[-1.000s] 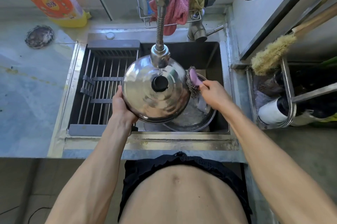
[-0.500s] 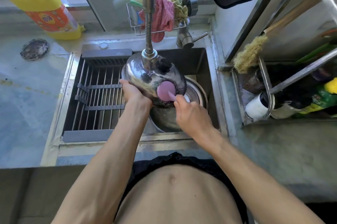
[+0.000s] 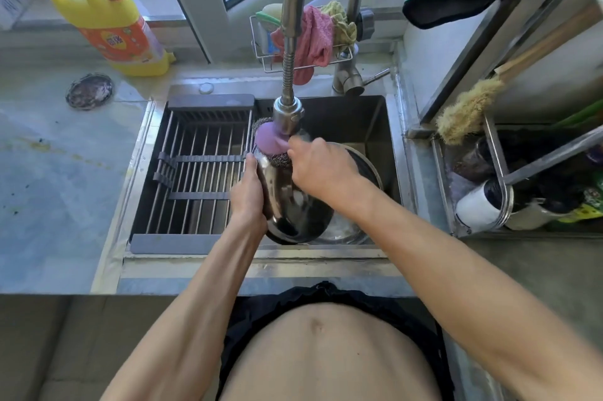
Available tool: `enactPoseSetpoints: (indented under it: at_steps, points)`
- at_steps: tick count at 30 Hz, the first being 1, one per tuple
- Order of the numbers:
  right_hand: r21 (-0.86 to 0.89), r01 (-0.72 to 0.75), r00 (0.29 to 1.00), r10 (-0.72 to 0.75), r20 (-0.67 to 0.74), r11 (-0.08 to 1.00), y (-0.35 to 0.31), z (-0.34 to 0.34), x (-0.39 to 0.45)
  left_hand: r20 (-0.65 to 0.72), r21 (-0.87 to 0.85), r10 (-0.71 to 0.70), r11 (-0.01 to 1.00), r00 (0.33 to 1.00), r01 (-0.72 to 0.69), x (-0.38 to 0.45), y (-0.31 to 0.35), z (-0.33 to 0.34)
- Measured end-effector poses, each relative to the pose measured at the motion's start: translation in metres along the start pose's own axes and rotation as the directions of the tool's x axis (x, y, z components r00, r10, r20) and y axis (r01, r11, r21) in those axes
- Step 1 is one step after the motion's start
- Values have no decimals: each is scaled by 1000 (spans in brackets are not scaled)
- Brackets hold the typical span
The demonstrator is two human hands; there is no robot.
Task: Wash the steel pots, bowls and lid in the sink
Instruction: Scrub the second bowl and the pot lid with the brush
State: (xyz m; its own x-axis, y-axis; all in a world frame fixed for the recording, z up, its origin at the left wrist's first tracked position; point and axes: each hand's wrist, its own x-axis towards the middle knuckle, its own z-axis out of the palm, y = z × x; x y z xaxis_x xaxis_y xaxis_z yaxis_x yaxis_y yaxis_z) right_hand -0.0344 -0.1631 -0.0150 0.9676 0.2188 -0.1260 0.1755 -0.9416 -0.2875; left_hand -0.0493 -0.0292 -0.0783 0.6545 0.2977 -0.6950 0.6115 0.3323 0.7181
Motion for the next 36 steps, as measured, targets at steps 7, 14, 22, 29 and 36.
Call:
enactPoseSetpoints:
  at_steps: [7, 14, 22, 29, 36]
  points:
    - [240, -232, 972, 216, 92, 943, 45, -8, 47, 146, 11, 14, 1000, 989, -16, 18, 5, -20]
    - [343, -372, 928, 334, 166, 863, 106, 15, 45, 159, -299, -87, 945, 983, 132, 29, 4, -21]
    - [402, -349, 936, 334, 109, 847, 83, 48, -29, -3, -542, -280, 807, 960, 234, 21, 8, 0]
    - [230, -61, 998, 63, -4, 971, 16, 30, -57, -30, -359, -116, 928, 993, 98, 4, 8, 27]
    - [43, -32, 998, 34, -57, 999, 10, 8, -14, 84, -204, -14, 979, 996, 31, 2, -4, 11]
